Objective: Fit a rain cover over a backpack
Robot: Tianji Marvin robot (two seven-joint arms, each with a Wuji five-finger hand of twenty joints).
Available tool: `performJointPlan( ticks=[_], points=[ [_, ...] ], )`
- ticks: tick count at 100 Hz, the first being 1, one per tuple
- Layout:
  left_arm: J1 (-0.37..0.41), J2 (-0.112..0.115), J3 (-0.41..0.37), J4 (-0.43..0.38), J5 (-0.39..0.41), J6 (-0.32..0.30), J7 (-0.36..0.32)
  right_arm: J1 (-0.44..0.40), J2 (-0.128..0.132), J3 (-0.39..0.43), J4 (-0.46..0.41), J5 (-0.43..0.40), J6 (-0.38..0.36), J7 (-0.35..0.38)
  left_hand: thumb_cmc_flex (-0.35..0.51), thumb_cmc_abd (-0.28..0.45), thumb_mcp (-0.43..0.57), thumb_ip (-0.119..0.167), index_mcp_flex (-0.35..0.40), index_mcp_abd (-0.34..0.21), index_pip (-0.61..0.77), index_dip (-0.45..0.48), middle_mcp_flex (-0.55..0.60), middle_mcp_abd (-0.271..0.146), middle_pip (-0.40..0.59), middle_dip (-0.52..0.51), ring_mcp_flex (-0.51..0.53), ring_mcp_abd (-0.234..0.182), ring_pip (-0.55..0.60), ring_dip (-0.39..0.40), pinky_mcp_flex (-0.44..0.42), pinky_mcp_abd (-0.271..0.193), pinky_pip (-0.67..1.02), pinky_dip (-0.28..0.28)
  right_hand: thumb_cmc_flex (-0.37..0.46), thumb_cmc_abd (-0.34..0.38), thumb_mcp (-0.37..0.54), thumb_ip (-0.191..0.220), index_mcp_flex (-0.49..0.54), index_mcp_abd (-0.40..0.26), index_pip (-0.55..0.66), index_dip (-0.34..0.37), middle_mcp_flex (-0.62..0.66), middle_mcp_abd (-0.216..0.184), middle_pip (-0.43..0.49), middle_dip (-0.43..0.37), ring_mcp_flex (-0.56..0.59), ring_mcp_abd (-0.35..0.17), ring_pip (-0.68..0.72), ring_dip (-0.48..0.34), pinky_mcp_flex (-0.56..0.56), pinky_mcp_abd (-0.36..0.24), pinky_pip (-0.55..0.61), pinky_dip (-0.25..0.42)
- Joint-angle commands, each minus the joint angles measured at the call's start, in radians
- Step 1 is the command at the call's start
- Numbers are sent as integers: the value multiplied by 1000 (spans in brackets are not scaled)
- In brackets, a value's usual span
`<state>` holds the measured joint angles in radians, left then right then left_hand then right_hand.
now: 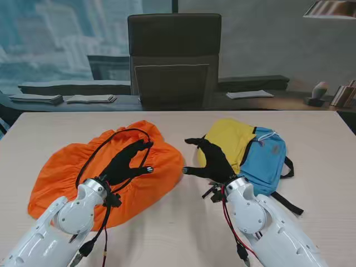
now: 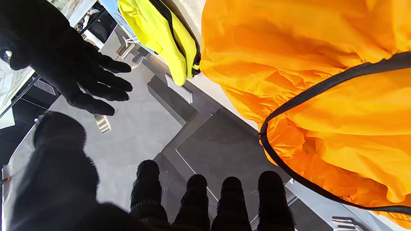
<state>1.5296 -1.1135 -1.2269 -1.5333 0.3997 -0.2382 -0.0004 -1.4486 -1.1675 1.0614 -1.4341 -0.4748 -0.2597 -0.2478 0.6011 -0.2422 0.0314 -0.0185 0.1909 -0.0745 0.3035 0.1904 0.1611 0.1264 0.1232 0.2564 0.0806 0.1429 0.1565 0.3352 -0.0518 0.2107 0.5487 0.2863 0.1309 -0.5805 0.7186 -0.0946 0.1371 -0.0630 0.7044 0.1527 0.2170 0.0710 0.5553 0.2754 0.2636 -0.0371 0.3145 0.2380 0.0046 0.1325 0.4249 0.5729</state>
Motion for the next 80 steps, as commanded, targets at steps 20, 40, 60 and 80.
performJointPlan(
  ticks=[20,40,60,80],
  points=[
    [-2,-5,4,1,-4,-1,-17,-8,-2,-2,-12,-1,4,23,-7,25,0,24,-34,4,11,21,-15,-23,-21,2,-11,4,11,-1,-12,4,-9,-9,18,4,-15,4,-14,-25,2,14,13,-3,13,13,10,-7,9,7,5,-8,-43,30],
    [1,-4,-2,-2,6,-2,-12,-6,-1,2,-4,-13,-4,14,-8,26,0,24,-34,3,15,23,-13,-23,-22,8,-12,4,8,-1,-14,7,-17,-13,24,-2,-17,5,-9,-24,3,17,20,-1,14,14,13,-6,11,8,7,-6,-46,37],
    [4,-1,-10,-5,24,-8,-13,-11,13,22,-10,-104,-21,8,-10,26,-1,23,-33,-2,22,26,-12,-26,-20,11,-11,2,6,-1,-11,7,-22,-15,55,-40,-26,6,-11,-20,0,19,27,8,22,19,8,-1,14,10,-6,-15,-53,44],
    [31,2,-36,-28,65,-1,-2,20,79,31,38,-500,71,-49,-8,26,0,23,-33,-2,32,31,-10,-24,-17,13,-12,3,4,-1,-11,9,-25,-15,-67,-53,38,4,-56,45,-130,-32,-43,35,6,8,-44,9,-5,6,-35,7,-65,71]
  ],
)
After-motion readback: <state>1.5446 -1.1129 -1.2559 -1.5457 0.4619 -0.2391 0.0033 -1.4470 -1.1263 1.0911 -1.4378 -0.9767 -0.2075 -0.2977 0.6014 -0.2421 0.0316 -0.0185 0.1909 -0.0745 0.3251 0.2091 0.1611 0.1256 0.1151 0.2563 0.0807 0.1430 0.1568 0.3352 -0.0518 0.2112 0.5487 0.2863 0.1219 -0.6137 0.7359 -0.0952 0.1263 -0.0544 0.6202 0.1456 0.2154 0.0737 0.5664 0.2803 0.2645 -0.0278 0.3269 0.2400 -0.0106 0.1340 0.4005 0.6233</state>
